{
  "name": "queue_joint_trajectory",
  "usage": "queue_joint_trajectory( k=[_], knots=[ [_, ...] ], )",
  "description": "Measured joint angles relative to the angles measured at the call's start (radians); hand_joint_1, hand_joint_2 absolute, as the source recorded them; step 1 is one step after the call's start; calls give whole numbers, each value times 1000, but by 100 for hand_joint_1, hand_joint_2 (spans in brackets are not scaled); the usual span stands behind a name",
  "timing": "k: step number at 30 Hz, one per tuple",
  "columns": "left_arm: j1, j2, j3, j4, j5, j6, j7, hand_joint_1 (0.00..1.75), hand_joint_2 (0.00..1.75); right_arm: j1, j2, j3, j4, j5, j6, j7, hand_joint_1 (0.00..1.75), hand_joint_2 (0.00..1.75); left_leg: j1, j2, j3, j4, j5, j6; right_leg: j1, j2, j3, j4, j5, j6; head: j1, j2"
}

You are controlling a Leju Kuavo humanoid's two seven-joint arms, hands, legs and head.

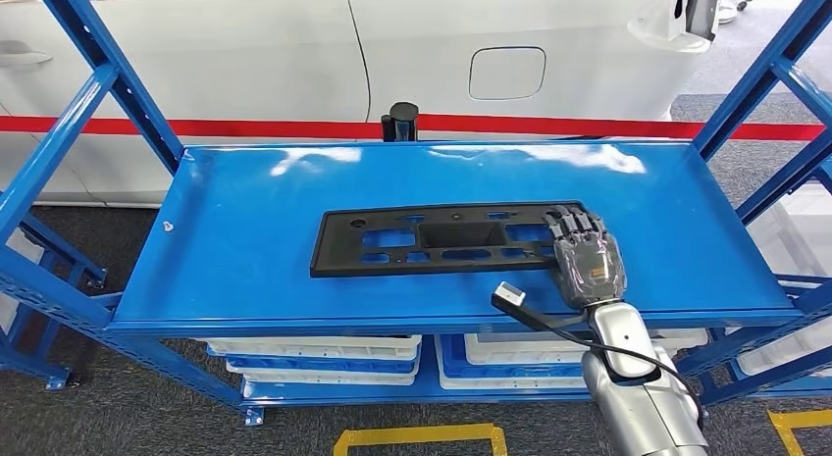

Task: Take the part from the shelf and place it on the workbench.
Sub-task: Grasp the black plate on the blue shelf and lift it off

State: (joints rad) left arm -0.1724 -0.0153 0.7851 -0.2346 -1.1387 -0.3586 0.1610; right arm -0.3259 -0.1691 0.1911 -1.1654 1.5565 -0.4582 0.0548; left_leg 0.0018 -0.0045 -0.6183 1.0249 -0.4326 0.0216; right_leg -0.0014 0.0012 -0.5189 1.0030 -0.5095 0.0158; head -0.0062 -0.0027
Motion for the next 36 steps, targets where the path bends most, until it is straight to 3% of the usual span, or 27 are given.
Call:
queue_joint_trajectory(
  k=[11,15,36],
  knots=[
    [0,0,0,0,2,0,-3,0,0,-21,12,4,41,-4,-25,-8,173,175,0,0,0,0,0,0,0,0,0,0,0,0,0,0],
    [0,0,0,0,2,0,-3,0,175,-30,16,6,53,-2,-32,-6,175,175,0,0,0,0,0,0,0,0,0,0,0,0,0,0],
    [0,0,0,0,-3,0,-3,0,175,-39,18,7,76,8,-49,4,175,175,0,0,2,0,0,0,0,0,0,0,0,0,0,0]
  ],
)
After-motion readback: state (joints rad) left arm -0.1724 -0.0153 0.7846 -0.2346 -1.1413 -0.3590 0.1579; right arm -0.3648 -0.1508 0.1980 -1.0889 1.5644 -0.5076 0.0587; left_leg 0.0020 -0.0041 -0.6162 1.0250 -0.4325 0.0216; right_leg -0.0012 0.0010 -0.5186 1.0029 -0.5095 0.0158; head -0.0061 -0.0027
